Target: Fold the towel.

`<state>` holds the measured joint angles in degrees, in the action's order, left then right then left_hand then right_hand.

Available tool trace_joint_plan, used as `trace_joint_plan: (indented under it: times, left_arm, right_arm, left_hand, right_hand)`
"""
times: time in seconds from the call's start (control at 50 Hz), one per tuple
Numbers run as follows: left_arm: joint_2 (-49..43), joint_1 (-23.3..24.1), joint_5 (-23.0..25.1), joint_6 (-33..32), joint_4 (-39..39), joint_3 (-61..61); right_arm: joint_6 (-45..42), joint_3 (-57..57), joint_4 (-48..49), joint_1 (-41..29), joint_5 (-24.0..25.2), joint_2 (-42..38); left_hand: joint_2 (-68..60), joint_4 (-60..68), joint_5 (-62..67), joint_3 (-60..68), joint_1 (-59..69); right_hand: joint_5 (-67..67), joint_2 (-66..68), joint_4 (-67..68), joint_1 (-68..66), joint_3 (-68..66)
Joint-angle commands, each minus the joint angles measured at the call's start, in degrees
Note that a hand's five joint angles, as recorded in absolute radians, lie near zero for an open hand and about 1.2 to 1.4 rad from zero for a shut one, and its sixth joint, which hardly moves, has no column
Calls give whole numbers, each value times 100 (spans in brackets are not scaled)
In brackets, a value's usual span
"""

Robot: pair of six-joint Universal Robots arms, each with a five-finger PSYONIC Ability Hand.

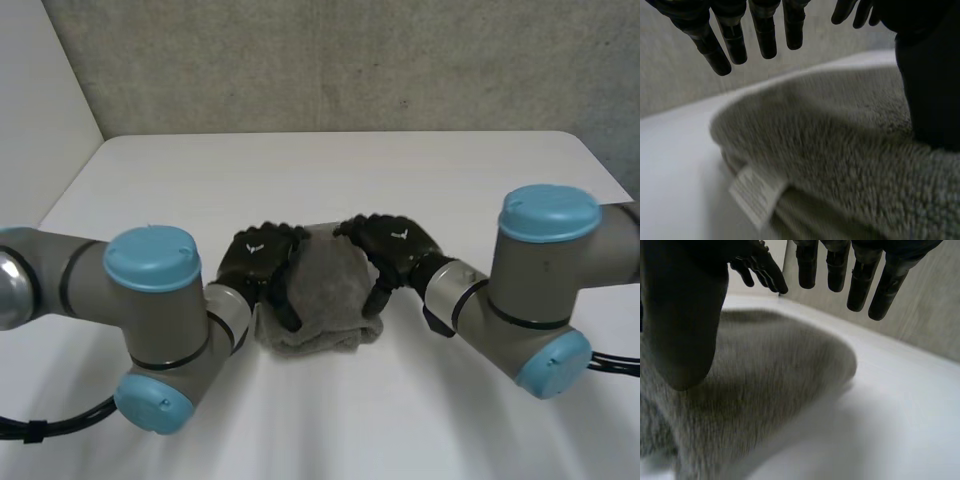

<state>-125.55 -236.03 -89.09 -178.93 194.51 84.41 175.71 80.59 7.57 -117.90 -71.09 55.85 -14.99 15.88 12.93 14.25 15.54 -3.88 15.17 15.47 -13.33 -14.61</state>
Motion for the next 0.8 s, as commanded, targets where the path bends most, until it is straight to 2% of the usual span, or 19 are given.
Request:
trace_joint_plan:
  times: [0.02, 0.08, 0.12, 0.24, 0.28, 0.34, 0.38, 0.4, 0.44, 0.54, 0.8]
  left_arm:
    - [-224, -13, -275, -274, -590, -179]
    - [-101, -4, -284, -327, -686, -179]
    - [39, 4, -284, -310, -686, -179]
    - [909, -48, -284, -292, -713, -153]
    - [1416, -66, -284, -318, -730, -153]
    - [1735, -84, -284, -327, -748, -127]
    - [2322, -284, -267, -336, -774, -74]
    - [2324, -286, -267, -336, -774, -74]
    - [2814, -635, -258, -336, -879, -13]
    - [3264, -997, -214, -301, -1169, 14]
    - [3344, -1041, -205, -283, -1284, 189]
  right_arm:
    - [-221, -562, -678, -84, -107, -663]
    - [-239, -553, -722, -66, -309, -496]
    - [-239, -483, -678, -14, -528, 28]
    - [-169, -254, -608, 145, -669, 963]
    - [-125, -71, -573, 363, -835, 1636]
    - [-98, 9, -573, 479, -959, 1948]
    - [-98, 149, -572, 732, -1230, 2455]
    - [-98, 150, -573, 734, -1232, 2457]
    - [-107, 264, -616, 1013, -1389, 2860]
    - [-160, 466, -660, 1357, -1399, 3239]
    - [-160, 607, -687, 1463, -1302, 3415]
  left_hand:
    - [360, -448, -1154, -286, -415]
    - [360, -448, -1154, -286, -415]
    - [376, -465, -1170, -303, -432]
    - [410, -499, -1204, -336, -465]
    - [443, -532, -1237, -370, -499]
    - [444, -532, -1238, -370, -499]
    - [460, -549, -1254, -387, -516]
    - [460, -549, -1254, -387, -516]
    - [460, -549, -1254, -387, -516]
    - [460, -549, -1254, -387, -516]
    - [460, -549, -1254, -387, -516]
  right_hand:
    - [388, -517, -547, 333, 461]
    - [388, -517, -547, 333, 461]
    - [388, -517, -547, 333, 461]
    - [388, -517, -547, 333, 461]
    - [388, -517, -547, 333, 461]
    - [388, -517, -547, 333, 461]
    - [388, -517, -547, 333, 461]
    - [388, -517, -547, 333, 461]
    - [388, -517, -547, 333, 461]
    - [388, -517, -547, 333, 461]
    - [388, -517, -547, 333, 461]
